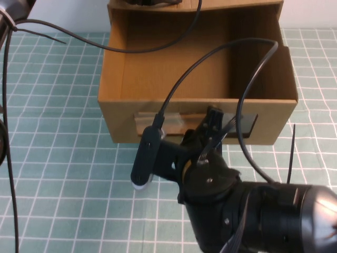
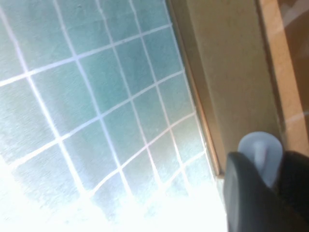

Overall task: Open the shoe box
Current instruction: 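Pull the top drawer of the cardboard box fully open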

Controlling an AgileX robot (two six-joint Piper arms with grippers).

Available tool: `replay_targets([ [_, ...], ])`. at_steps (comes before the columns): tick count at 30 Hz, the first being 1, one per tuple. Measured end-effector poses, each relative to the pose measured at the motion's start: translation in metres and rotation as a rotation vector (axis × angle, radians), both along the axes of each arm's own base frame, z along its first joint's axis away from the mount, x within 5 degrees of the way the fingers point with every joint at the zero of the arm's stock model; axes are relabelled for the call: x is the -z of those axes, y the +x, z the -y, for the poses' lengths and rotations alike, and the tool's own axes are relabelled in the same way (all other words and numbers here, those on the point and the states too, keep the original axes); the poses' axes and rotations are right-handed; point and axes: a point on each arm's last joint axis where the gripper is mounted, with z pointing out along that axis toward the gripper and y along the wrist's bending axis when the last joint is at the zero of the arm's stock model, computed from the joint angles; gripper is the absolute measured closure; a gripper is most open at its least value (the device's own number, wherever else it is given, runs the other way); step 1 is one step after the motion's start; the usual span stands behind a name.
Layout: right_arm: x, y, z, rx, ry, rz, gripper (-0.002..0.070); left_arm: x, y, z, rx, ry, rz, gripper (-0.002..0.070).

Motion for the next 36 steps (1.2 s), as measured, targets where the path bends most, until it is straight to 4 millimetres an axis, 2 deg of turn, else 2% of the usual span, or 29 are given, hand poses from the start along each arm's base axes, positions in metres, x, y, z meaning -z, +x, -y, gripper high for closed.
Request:
replay_targets([
  [6, 0.000, -0.013, -0.004, -0.018, -0.004, -0.005, 0.0564, 0.000, 0.000, 0.000, 0.000, 0.000, 0.000, 0.0682],
  [14, 0.000, -0.014, -0.002, -0.009, -0.009, -0.006, 0.0563, 0.000, 0.000, 0.000, -0.001, -0.004, 0.000, 0.0682],
  [21, 0.000, -0.018, -0.002, -0.022, 0.008, -0.060, 0.0431, -0.001, 0.000, 0.001, 0.001, -0.019, -0.002, 0.0682],
  [24, -0.011, -0.025, -0.002, -0.085, 0.060, -0.105, 0.0398, -0.001, 0.000, 0.001, 0.002, -0.021, -0.003, 0.0682],
  [29, -0.043, -0.041, 0.010, -0.183, 0.155, -0.183, 0.0385, -0.010, -0.005, -0.001, -0.002, -0.021, 0.012, 0.0682],
  [33, -0.070, -0.055, 0.024, -0.249, 0.235, -0.223, 0.0391, -0.026, -0.016, -0.006, -0.009, 0.017, 0.038, 0.0682],
  [36, -0.097, -0.065, 0.042, -0.272, 0.332, -0.214, 0.0419, -0.044, -0.033, -0.014, -0.001, 0.073, 0.056, 0.0681],
])
